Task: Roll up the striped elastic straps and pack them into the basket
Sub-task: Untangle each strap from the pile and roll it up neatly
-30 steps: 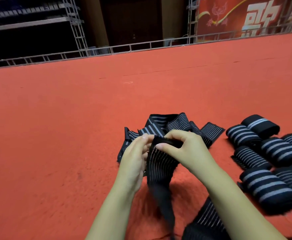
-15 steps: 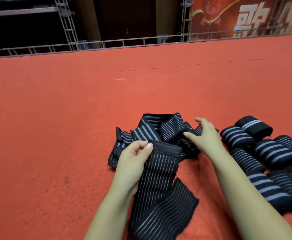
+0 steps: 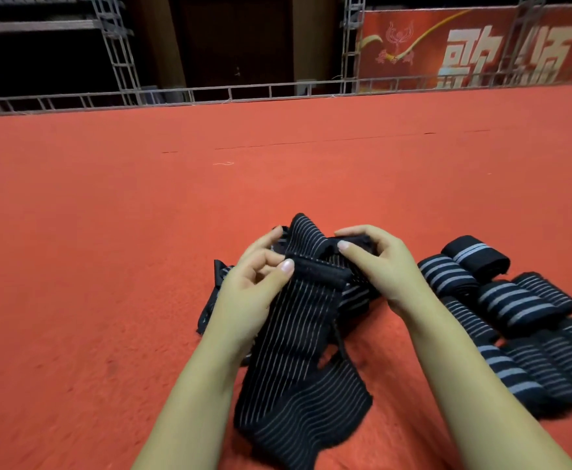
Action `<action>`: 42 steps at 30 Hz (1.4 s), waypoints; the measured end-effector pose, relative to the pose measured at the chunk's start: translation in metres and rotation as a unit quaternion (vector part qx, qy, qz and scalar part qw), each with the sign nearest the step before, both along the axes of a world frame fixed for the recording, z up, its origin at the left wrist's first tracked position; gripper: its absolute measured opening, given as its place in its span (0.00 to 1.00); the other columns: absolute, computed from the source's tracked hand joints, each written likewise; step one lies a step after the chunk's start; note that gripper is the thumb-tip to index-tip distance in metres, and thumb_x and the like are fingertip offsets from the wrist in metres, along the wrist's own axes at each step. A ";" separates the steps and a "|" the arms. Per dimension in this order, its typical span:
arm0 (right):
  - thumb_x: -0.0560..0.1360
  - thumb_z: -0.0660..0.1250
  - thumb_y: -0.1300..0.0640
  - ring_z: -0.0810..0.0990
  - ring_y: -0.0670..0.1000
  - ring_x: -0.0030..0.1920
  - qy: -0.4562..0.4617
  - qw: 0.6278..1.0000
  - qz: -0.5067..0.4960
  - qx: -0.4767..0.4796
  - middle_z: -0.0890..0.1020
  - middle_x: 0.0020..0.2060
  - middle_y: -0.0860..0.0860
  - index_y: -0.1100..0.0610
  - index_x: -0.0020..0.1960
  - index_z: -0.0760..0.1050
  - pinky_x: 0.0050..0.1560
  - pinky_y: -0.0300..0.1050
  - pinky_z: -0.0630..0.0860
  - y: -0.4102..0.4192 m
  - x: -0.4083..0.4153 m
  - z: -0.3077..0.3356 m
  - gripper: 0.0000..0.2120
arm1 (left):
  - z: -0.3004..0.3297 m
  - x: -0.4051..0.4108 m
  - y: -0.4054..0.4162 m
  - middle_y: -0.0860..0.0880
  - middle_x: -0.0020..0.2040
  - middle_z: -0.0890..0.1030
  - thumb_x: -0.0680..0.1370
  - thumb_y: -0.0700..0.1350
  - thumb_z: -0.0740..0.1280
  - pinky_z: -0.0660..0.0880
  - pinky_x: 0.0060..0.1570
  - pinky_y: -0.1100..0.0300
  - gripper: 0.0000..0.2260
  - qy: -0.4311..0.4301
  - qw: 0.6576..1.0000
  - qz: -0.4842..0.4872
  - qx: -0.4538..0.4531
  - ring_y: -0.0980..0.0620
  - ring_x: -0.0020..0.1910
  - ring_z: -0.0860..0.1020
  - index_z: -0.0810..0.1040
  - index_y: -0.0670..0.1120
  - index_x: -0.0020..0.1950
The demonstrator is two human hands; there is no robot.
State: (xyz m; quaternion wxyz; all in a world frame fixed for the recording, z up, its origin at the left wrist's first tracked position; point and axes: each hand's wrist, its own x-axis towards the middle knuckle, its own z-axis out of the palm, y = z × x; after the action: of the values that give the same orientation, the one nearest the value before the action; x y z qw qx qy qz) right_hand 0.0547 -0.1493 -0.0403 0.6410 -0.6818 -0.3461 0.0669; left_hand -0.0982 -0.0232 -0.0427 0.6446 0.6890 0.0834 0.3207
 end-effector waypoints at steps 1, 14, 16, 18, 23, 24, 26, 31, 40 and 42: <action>0.75 0.69 0.63 0.80 0.42 0.42 -0.016 1.000 0.015 -0.020 0.84 0.41 0.46 0.50 0.47 0.81 0.46 0.36 0.75 -0.001 -0.003 0.002 0.09 | 0.005 0.003 0.003 0.60 0.68 0.73 0.78 0.37 0.67 0.74 0.47 0.70 0.12 -0.006 1.000 -0.016 0.020 0.63 0.56 0.79 0.77 0.46 0.35; 0.74 0.70 0.63 0.79 0.43 0.37 0.022 0.999 0.040 -0.012 0.83 0.34 0.44 0.51 0.46 0.82 0.41 0.38 0.75 -0.005 -0.008 0.000 0.08 | 0.002 0.019 0.027 0.58 0.36 0.80 0.80 0.39 0.65 0.70 0.35 0.70 0.09 0.079 0.993 -0.043 0.080 0.61 0.33 0.75 0.75 0.45 0.39; 0.75 0.69 0.65 0.78 0.43 0.35 0.059 0.997 -0.002 0.043 0.81 0.32 0.45 0.52 0.44 0.80 0.39 0.38 0.74 -0.005 -0.006 0.001 0.08 | -0.001 0.018 0.028 0.59 0.29 0.72 0.80 0.38 0.64 0.64 0.30 0.69 0.10 0.084 0.992 -0.006 0.093 0.62 0.27 0.67 0.74 0.45 0.39; 0.75 0.67 0.66 0.79 0.46 0.35 0.100 0.987 -0.048 0.112 0.81 0.34 0.49 0.53 0.44 0.79 0.39 0.41 0.76 -0.009 -0.001 0.006 0.09 | -0.005 0.016 0.030 0.59 0.28 0.73 0.80 0.37 0.64 0.64 0.30 0.68 0.10 0.088 0.993 0.016 0.081 0.63 0.27 0.68 0.74 0.45 0.39; 0.77 0.66 0.64 0.77 0.53 0.39 0.101 0.983 -0.049 0.148 0.77 0.38 0.56 0.51 0.49 0.77 0.43 0.47 0.75 -0.019 -0.001 0.026 0.08 | -0.003 0.012 0.024 0.59 0.65 0.77 0.78 0.41 0.68 0.74 0.51 0.51 0.12 0.088 0.996 0.003 0.020 0.55 0.57 0.78 0.76 0.50 0.34; 0.77 0.66 0.63 0.77 0.53 0.37 0.108 0.980 -0.039 0.162 0.77 0.37 0.56 0.52 0.50 0.77 0.41 0.46 0.75 -0.020 -0.004 0.034 0.07 | -0.001 0.012 0.021 0.58 0.68 0.75 0.77 0.43 0.69 0.73 0.53 0.46 0.11 0.081 0.997 0.001 0.014 0.54 0.59 0.76 0.76 0.50 0.35; 0.77 0.66 0.64 0.78 0.48 0.32 0.125 0.972 -0.017 0.199 0.78 0.34 0.53 0.54 0.50 0.76 0.35 0.40 0.77 -0.020 -0.013 0.053 0.06 | 0.003 0.013 0.017 0.56 0.63 0.80 0.77 0.43 0.69 0.73 0.54 0.47 0.10 0.061 0.998 0.007 -0.022 0.50 0.58 0.78 0.77 0.49 0.35; 0.72 0.68 0.60 0.79 0.44 0.28 0.149 0.961 0.053 0.227 0.82 0.31 0.47 0.56 0.46 0.77 0.30 0.36 0.77 -0.029 -0.041 0.103 0.03 | 0.027 0.000 0.004 0.47 0.32 0.79 0.81 0.39 0.63 0.73 0.34 0.57 0.11 -0.007 0.988 0.092 -0.123 0.52 0.30 0.76 0.74 0.44 0.39; 0.63 0.69 0.61 0.82 0.47 0.32 0.133 0.955 0.174 0.200 0.84 0.35 0.52 0.56 0.39 0.84 0.35 0.38 0.81 -0.051 -0.097 0.125 0.07 | 0.065 -0.038 -0.015 0.53 0.32 0.81 0.81 0.38 0.62 0.74 0.34 0.59 0.06 -0.156 0.966 0.146 -0.146 0.54 0.31 0.77 0.75 0.46 0.47; 0.64 0.69 0.57 0.81 0.46 0.31 0.122 0.960 0.145 0.206 0.83 0.32 0.51 0.56 0.37 0.83 0.32 0.37 0.79 -0.052 -0.106 0.113 0.05 | 0.071 -0.046 -0.024 0.54 0.33 0.82 0.81 0.38 0.62 0.77 0.39 0.61 0.06 -0.176 0.963 0.152 -0.134 0.58 0.34 0.79 0.75 0.46 0.48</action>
State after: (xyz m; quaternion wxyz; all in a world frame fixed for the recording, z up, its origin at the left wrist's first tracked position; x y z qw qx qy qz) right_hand -0.0512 -0.2016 0.0732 0.7886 -0.4635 -0.3669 0.1693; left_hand -0.1444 -0.0469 0.0279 0.6791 0.5085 0.1147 0.5168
